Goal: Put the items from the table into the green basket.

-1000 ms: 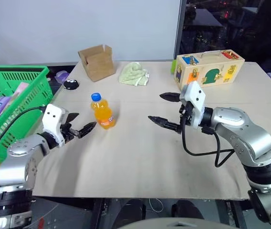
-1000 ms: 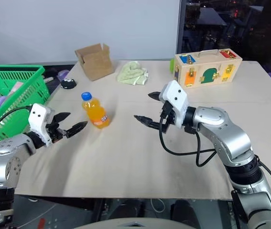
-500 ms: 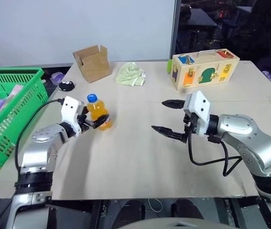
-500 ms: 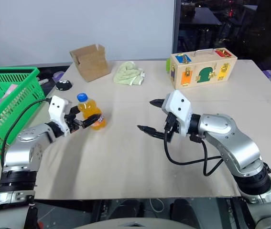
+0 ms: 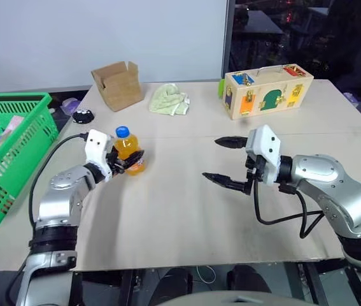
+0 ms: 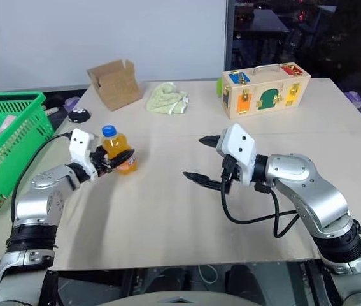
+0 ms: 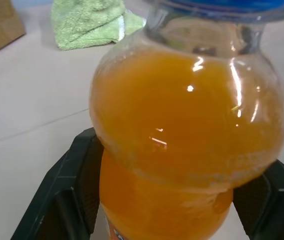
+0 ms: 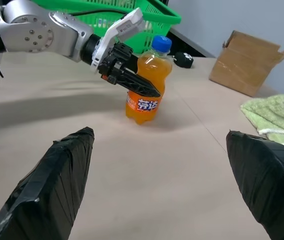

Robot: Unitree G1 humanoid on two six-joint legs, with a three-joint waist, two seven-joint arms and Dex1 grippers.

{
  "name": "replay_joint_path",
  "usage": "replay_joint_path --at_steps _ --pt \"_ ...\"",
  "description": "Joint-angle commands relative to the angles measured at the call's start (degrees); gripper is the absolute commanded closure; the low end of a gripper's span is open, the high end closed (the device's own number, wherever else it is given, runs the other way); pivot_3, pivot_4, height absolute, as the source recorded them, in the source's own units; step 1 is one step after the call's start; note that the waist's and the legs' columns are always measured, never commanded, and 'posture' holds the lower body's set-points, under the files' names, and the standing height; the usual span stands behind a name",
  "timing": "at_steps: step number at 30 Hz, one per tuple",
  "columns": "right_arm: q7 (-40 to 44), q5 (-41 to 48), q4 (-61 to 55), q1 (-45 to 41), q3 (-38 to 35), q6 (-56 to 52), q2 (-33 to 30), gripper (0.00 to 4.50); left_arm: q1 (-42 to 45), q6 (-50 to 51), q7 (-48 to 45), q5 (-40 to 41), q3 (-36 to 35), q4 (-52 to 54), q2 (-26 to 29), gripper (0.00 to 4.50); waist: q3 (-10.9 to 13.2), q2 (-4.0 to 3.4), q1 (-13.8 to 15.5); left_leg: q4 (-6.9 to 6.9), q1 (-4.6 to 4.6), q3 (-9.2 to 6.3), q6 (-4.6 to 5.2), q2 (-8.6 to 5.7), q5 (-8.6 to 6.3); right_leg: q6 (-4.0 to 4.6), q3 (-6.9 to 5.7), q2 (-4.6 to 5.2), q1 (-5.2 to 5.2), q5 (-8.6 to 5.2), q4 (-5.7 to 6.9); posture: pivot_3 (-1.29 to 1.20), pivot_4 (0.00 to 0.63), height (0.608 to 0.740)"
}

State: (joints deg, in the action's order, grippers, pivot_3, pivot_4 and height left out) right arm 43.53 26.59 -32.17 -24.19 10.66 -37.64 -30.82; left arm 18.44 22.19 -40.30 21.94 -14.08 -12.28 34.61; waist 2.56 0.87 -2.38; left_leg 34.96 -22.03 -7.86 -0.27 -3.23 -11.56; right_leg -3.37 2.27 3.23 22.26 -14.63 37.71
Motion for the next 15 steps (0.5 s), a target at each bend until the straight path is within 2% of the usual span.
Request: replay_joint_path --at_steps 1,5,8,10,13,15 --pt "1.2 2.9 1.3 -3.5 -0.9 2.6 3.5 0.0 4.2 2.9 3.8 7.3 -11.0 5.2 2.9 1.69 0.1 0.16 -0.1 0.0 0.0 -0.02 0.0 0.06 0.0 0.0 0.0 -0.05 0.02 0.0 0.02 0.02 0.0 0.74" --pt "3.7 2.7 3.7 -6.0 0.7 4.7 5.6 0.0 7.1 4.5 6.5 9.4 -18.0 4.0 8.1 1.69 0.1 0.23 0.1 0.01 -0.02 -0.11 -0.04 0.07 -0.02 0.01 -0.11 -0.09 0.02 0.0 0.03 0.07 0.0 0.74" --pt "5.6 2.7 5.9 -8.4 2.0 6.3 7.5 0.0 11.4 3.6 9.2 9.2 -22.8 -1.3 14.0 1.69 0.1 0.37 0.3 0.01 -0.02 -0.21 -0.09 0.07 -0.04 0.01 -0.2 -0.16 0.05 0.0 0.05 0.1 0.0 0.74" --pt "6.4 3.5 7.9 -11.2 2.1 7.0 9.8 0.0 15.4 0.8 10.7 7.4 -24.9 -8.5 19.0 1.69 0.1 0.37 0.6 0.01 -0.02 -0.26 -0.13 0.06 -0.06 0.02 -0.25 -0.18 0.06 0.0 0.06 0.13 0.0 0.74" --pt "6.1 6.7 10.7 -16.5 0.4 6.9 14.7 0.0 20.4 -5.4 9.9 3.1 -23.7 -21.2 27.4 1.69 0.1 0.37 1.5 -0.02 0.03 -0.27 -0.17 -0.06 -0.07 0.01 -0.26 -0.24 0.13 0.0 0.13 0.13 0.0 0.74" --pt "5.5 8.1 11.6 -18.4 -0.2 5.8 16.2 0.0 21.8 -8.8 8.3 0.9 -22.0 -27.0 31.0 1.69 0.1 0.38 1.9 -0.09 0.04 -0.25 -0.24 -0.1 -0.06 0.01 -0.24 -0.29 0.19 0.0 0.19 0.16 0.0 0.74"
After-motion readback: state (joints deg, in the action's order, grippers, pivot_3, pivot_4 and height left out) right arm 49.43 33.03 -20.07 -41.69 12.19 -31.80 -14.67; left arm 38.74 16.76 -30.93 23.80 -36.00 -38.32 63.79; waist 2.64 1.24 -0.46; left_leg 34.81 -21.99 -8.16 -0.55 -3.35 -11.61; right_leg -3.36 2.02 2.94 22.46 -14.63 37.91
